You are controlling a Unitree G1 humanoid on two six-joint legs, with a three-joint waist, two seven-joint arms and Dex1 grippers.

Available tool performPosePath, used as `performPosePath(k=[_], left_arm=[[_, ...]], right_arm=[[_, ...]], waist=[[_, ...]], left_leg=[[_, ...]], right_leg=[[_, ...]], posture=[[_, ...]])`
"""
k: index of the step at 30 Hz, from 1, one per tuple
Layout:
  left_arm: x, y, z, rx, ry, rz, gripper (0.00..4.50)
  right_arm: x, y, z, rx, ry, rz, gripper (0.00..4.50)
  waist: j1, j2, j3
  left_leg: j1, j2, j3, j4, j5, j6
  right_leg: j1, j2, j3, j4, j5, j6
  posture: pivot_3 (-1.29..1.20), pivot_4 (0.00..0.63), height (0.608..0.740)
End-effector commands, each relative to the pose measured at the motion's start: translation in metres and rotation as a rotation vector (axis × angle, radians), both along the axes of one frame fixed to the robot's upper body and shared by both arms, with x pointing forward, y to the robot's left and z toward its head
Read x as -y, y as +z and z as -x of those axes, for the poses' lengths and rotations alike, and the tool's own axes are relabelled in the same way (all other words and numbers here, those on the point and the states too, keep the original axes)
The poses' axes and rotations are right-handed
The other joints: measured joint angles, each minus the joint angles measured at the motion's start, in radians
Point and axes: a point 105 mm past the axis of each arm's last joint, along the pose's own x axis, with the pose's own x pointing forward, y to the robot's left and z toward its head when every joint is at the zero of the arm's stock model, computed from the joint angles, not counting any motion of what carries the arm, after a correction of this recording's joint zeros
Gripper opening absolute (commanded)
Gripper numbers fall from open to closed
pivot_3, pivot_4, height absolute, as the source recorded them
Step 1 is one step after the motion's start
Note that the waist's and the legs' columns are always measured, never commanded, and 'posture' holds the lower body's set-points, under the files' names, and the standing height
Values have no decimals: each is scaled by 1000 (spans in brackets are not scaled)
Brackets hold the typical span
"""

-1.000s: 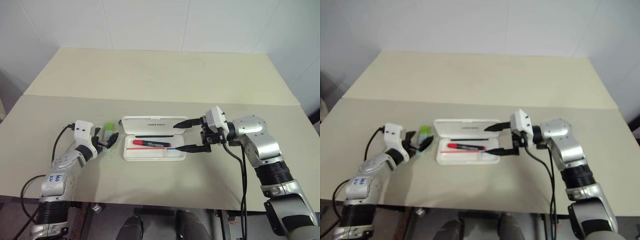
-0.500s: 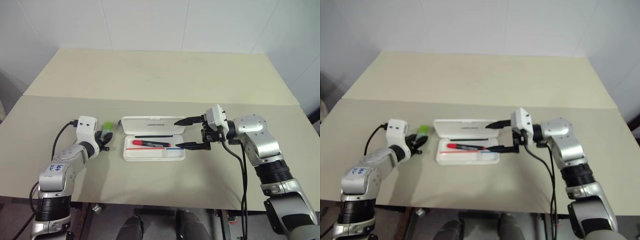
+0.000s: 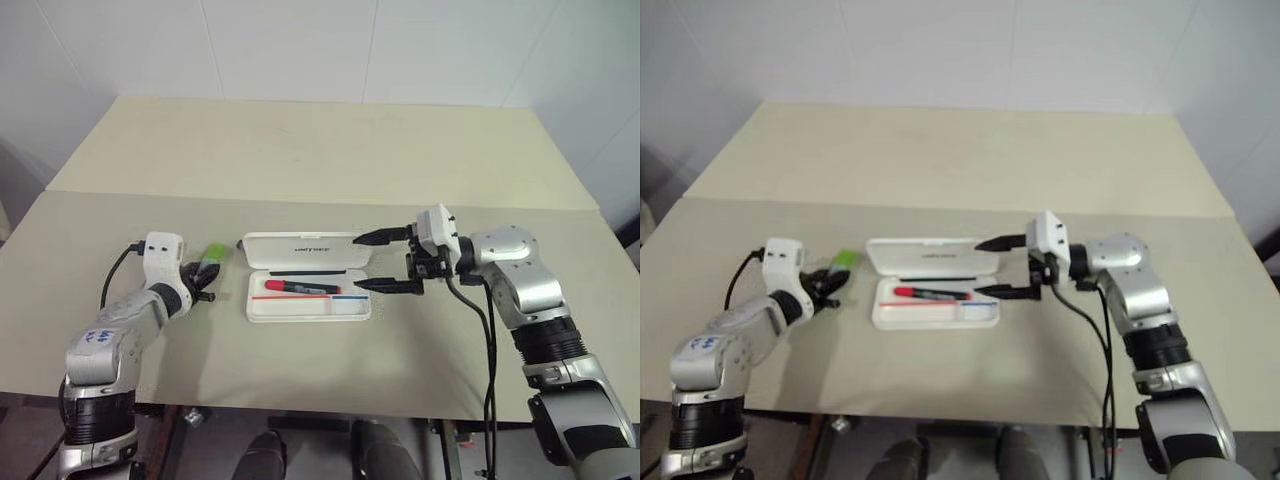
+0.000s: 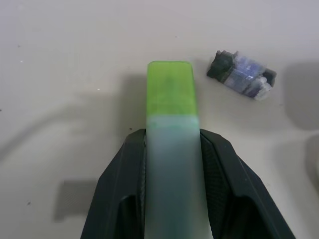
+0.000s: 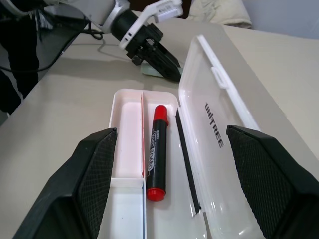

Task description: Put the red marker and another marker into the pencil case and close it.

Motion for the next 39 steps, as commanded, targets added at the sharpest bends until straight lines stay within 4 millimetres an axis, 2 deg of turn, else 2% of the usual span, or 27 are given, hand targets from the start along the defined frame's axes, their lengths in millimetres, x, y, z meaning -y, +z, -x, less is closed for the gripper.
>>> performPosePath(k=[1,3,6,10,12,17,20,22,30,32,36,39], left_arm=[[0,50,13,257,-153,58,1090],[6,67,28,322,-287,65,1090],[18,79,49,318,-457,8,1090],[27,96,66,314,-615,-97,1090],[39,104,75,301,-720,-142,1090],[66,107,90,261,-973,-236,1090],[79,89,105,116,-1213,-329,1090],[82,84,103,81,-1261,-326,1090],[83,55,55,18,-1233,-419,1090],[86,53,43,27,-1222,-448,1090],[96,50,31,10,-1216,-461,1090],[106,46,31,4,-1241,-466,1090]], right_arm=[[13,12,3,17,4,-23,4500],[20,12,6,4,11,-24,4500],[29,14,8,-9,17,-43,4500],[42,13,5,-11,-1,-43,4500],[50,8,4,-19,-23,-28,4500],[57,4,1,-22,-65,-18,4500],[57,3,0,-16,-80,-15,4500],[58,2,0,-14,-88,-13,4500],[62,-3,5,-10,-115,-14,4500],[63,-5,7,-13,-122,-18,4500],[66,-8,12,-20,-131,-20,4500],[70,-10,15,-18,-127,-26,4500]], waist=[[1,0,0],[1,0,0],[0,0,0],[-1,0,0],[-1,0,0],[-1,0,0],[-4,1,0],[-6,2,1],[-3,2,1],[-1,2,1],[-1,2,1],[-2,2,1]], left_leg=[[0,0,0,0,0,0],[0,0,0,0,0,0],[-1,0,1,-1,0,0],[0,0,1,-1,0,0],[0,0,1,-1,0,0],[0,0,1,-1,0,1],[0,0,1,-1,0,0],[0,0,3,-2,0,0],[0,1,3,-1,0,1],[0,1,3,-1,0,1],[-1,1,3,-1,-1,1],[-1,1,3,-1,-1,1]], right_leg=[[0,0,0,0,0,0],[0,0,0,-1,0,0],[0,0,0,-3,0,0],[1,0,0,-3,0,0],[1,0,0,-3,0,0],[1,0,0,-3,0,0],[1,0,0,-3,0,0],[1,1,1,-3,0,0],[0,2,2,-2,0,0],[0,2,2,-2,0,0],[0,2,2,-2,0,0],[0,2,2,-2,0,1]], posture=[[0,150,740],[0,150,740],[0,150,740],[0,150,740],[0,150,740],[0,150,740],[0,150,740],[0,150,740],[0,150,740],[0,150,740],[0,150,740],[0,150,740]])
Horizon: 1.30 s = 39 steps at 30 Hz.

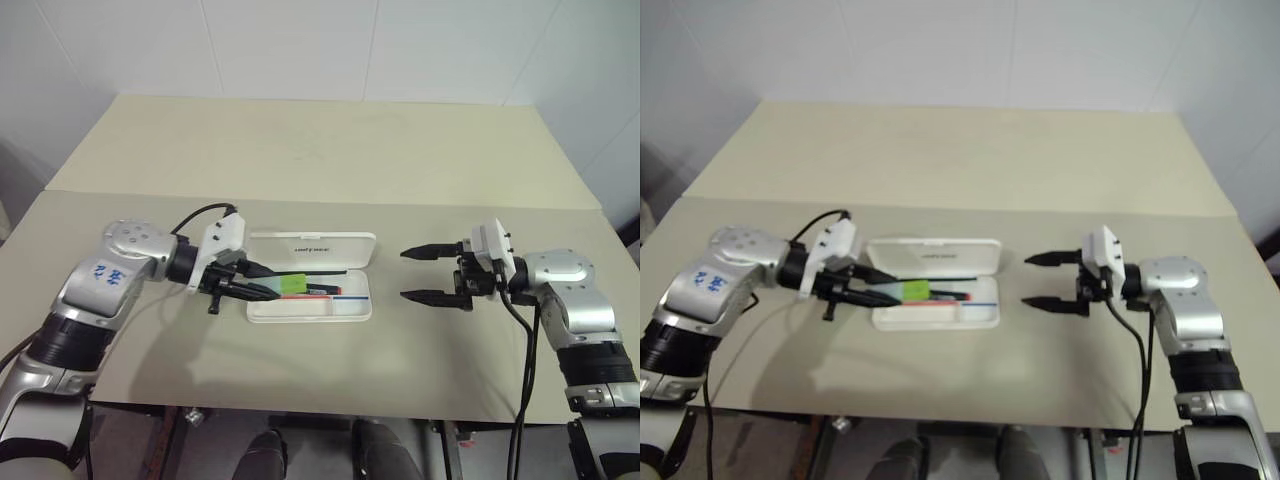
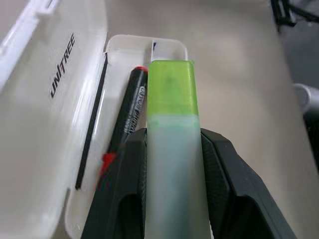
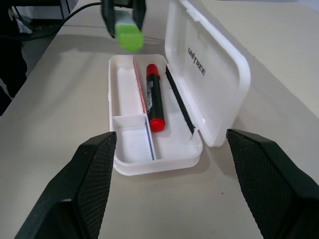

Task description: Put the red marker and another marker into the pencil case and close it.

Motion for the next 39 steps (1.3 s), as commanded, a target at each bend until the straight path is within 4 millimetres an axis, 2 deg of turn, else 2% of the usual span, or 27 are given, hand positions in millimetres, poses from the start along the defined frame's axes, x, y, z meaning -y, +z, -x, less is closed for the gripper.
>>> performPosePath(k=[1,8,12,26,28,36,37,39], left_arm=[[10,0,1,18,-31,-20,1090],[32,-11,5,2,-57,-32,1090],[31,-26,0,-38,18,-100,1090],[36,-21,-15,37,63,-80,1090],[38,-22,-14,28,61,-73,1833],[40,-20,-10,16,62,-65,4331],[40,-20,-11,16,65,-66,4471],[39,-19,-10,17,69,-65,4471]], right_arm=[[9,16,5,66,-5,-32,4500],[17,16,2,77,-20,-46,4500],[17,15,-1,81,-31,-46,4500],[16,9,-3,74,-55,-39,4500],[16,9,-4,75,-61,-38,4500],[18,9,-7,78,-77,-32,4500],[18,9,-7,78,-78,-32,4500],[17,9,-8,80,-78,-32,4500]], waist=[[-1,0,0],[0,0,0],[-2,0,0],[0,0,0],[0,0,0],[-1,0,0],[-1,0,0],[-1,0,0]], left_leg=[[0,0,0,0,0,0],[0,0,0,3,0,0],[0,0,0,6,0,0],[0,-1,0,8,0,0],[0,-1,0,8,0,0],[0,-1,0,8,0,0],[0,-1,0,9,0,0],[0,-1,0,9,0,0]], right_leg=[[0,0,0,0,0,0],[0,0,0,3,0,0],[1,0,1,4,1,1],[1,0,2,5,1,2],[1,0,2,5,1,2],[1,0,2,5,1,2],[1,0,2,5,1,3],[1,0,2,5,2,3]], posture=[[0,150,740],[0,150,740],[0,150,740],[0,150,740],[0,150,740],[0,150,740],[0,150,740],[0,150,740]])
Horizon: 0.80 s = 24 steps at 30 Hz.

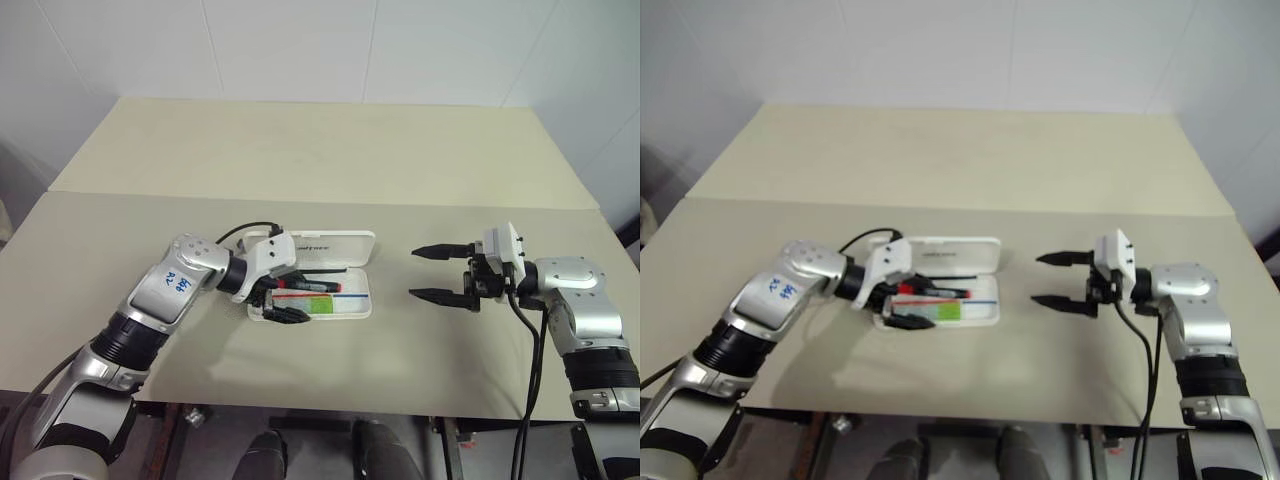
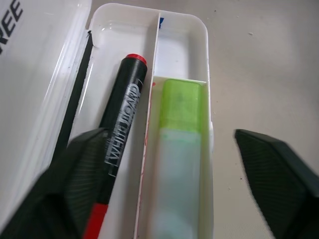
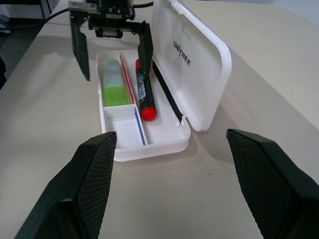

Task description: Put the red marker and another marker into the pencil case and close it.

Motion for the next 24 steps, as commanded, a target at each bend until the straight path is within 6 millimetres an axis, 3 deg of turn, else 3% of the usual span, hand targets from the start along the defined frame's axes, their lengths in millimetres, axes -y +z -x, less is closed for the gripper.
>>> performPosePath(k=[1,8,13,18,24], left_arm=[[1,16,2,59,-13,25,4471],[7,49,31,142,-92,185,4471],[-3,76,40,308,-9,330,4471],[-26,113,13,511,272,453,4471],[-73,156,-29,712,740,599,4471]], right_arm=[[1,12,-2,59,-5,-11,4500],[-2,10,0,52,5,-10,4500],[-3,7,0,43,4,-9,4500],[-6,8,-3,41,14,-8,4500],[-9,10,-8,44,26,-8,4500]], waist=[[0,0,0],[-2,0,0],[0,0,0],[1,0,0],[2,0,0]], left_leg=[[0,0,0,0,0,0],[0,0,0,0,0,0],[0,0,0,1,0,0],[0,0,0,5,0,1],[0,-1,0,7,2,2]], right_leg=[[0,0,0,0,0,0],[0,0,1,0,0,0],[0,0,1,0,0,0],[3,0,2,-1,3,2],[4,0,2,-2,7,4]], posture=[[0,150,740],[0,150,740],[0,150,740],[0,150,740],[0,150,740]])
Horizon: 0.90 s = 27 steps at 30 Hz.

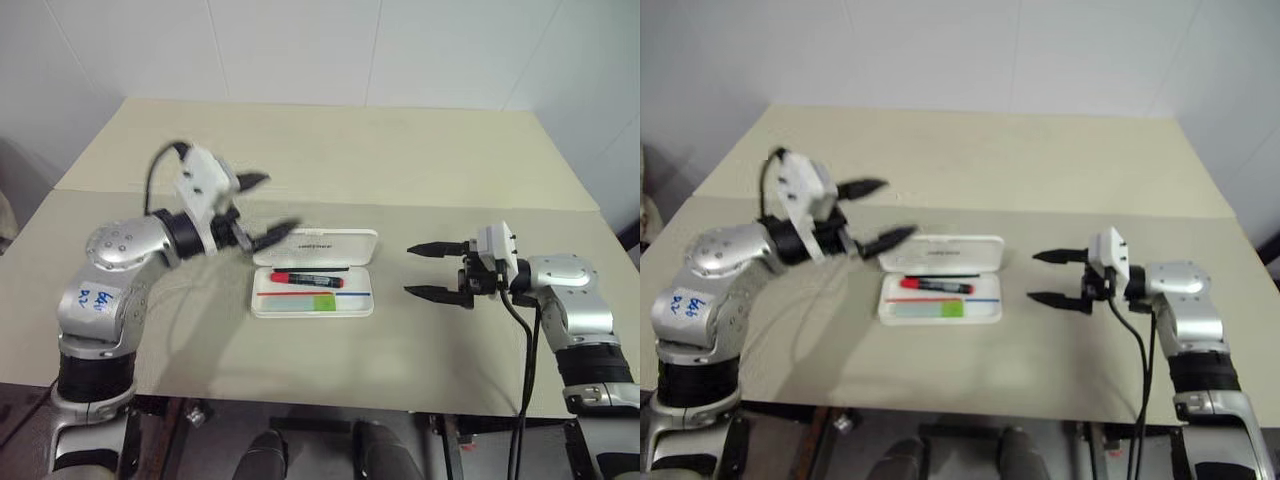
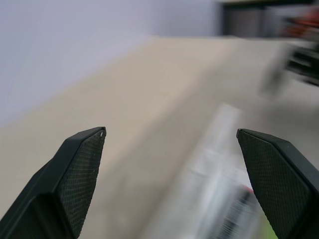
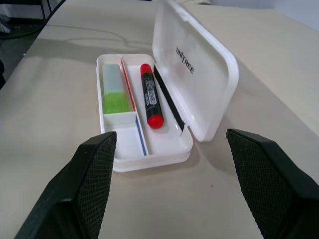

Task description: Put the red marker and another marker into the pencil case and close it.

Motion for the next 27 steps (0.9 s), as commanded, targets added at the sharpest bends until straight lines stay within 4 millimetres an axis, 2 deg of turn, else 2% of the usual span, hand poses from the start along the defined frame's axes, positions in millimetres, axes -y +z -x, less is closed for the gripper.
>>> performPosePath(k=[1,4,10,19,27], left_arm=[[-34,23,-16,66,255,128,4471],[-56,25,-28,45,418,259,4471],[-80,-7,-43,-110,633,431,4471],[-69,-60,-55,-302,719,572,4471],[-40,-93,-59,-484,691,634,4471]], right_arm=[[-2,8,-1,29,19,-1,4500],[-2,9,-3,28,22,-1,4500],[5,20,-6,33,43,-39,4500],[19,43,-15,85,43,-58,4500],[26,64,-19,122,57,-85,4500]], waist=[[0,0,0],[-2,0,0],[-1,0,0],[1,-1,0],[0,-1,0]], left_leg=[[0,0,0,0,0,0],[0,0,0,-1,0,0],[0,0,1,-1,0,0],[-1,-1,1,-1,0,0],[-1,-1,2,-1,0,0]], right_leg=[[0,0,0,0,0,0],[0,0,0,0,0,0],[-2,0,1,0,0,0],[-1,-1,2,-1,1,1],[-1,0,2,-2,1,1]], posture=[[0,150,740],[0,150,740],[0,150,740],[0,150,740],[0,150,740]])
